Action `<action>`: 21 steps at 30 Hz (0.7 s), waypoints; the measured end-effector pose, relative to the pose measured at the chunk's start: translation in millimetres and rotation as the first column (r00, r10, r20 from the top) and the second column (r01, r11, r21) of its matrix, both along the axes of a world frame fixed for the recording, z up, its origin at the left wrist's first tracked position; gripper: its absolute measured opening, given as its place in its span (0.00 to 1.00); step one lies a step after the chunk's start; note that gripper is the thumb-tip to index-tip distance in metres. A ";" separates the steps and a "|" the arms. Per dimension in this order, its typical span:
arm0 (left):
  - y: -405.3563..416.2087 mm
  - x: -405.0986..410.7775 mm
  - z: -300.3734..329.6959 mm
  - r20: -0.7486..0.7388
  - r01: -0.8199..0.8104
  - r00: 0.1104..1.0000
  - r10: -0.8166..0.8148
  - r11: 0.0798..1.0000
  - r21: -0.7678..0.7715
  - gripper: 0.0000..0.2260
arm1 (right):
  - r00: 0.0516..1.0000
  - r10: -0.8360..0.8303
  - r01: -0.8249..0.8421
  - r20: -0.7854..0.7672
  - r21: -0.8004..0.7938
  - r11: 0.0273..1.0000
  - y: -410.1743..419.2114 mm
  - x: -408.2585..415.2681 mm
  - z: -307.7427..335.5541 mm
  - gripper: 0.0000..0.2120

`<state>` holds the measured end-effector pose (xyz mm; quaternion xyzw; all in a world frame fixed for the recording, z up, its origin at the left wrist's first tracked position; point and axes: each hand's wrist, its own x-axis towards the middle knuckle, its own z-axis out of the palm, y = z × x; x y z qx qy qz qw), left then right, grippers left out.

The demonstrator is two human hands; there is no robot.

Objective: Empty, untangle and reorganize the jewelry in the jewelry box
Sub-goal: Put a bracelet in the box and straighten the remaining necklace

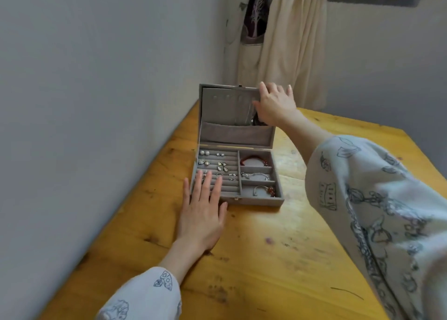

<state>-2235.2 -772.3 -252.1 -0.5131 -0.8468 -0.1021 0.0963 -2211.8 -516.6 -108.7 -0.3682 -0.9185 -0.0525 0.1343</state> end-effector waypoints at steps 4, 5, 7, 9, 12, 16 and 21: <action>-0.3 -1.6 -0.9 -0.008 0.008 1.000 -0.007 1.000 0.022 0.27 | 0.992 0.043 -0.028 -0.120 0.124 0.992 -11.2 10.1 7.9 0.17; -0.9 -2.0 -0.7 -0.001 0.008 1.000 -0.008 0.999 0.033 0.27 | 0.980 0.072 -0.044 -0.186 0.146 0.988 -18.3 18.9 7.7 0.16; -1.5 -1.9 2.3 0.031 0.016 0.999 -0.019 0.996 0.085 0.28 | 0.947 0.130 -0.077 -0.293 0.185 0.980 -37.3 42.4 4.3 0.14; -3.3 0.6 9.5 0.100 0.028 0.994 -0.049 0.978 0.205 0.30 | 0.926 0.201 -0.136 -0.318 0.216 0.967 -60.2 66.9 -3.9 0.12; -10.3 4.6 19.1 0.290 -0.093 0.955 -0.064 0.863 0.497 0.27 | 0.940 0.252 -0.211 -0.228 0.189 0.959 -95.6 98.1 -29.1 0.10; -26.8 1.8 22.5 0.494 -0.346 0.869 0.015 0.731 0.588 0.22 | 0.971 0.236 -0.228 -0.043 0.137 0.964 -134.0 122.2 -80.3 0.09; -46.7 5.6 12.4 0.309 -0.008 0.945 -0.109 0.936 0.352 0.24 | 0.980 0.167 -0.160 -0.103 0.073 0.984 -152.2 126.0 -104.6 0.07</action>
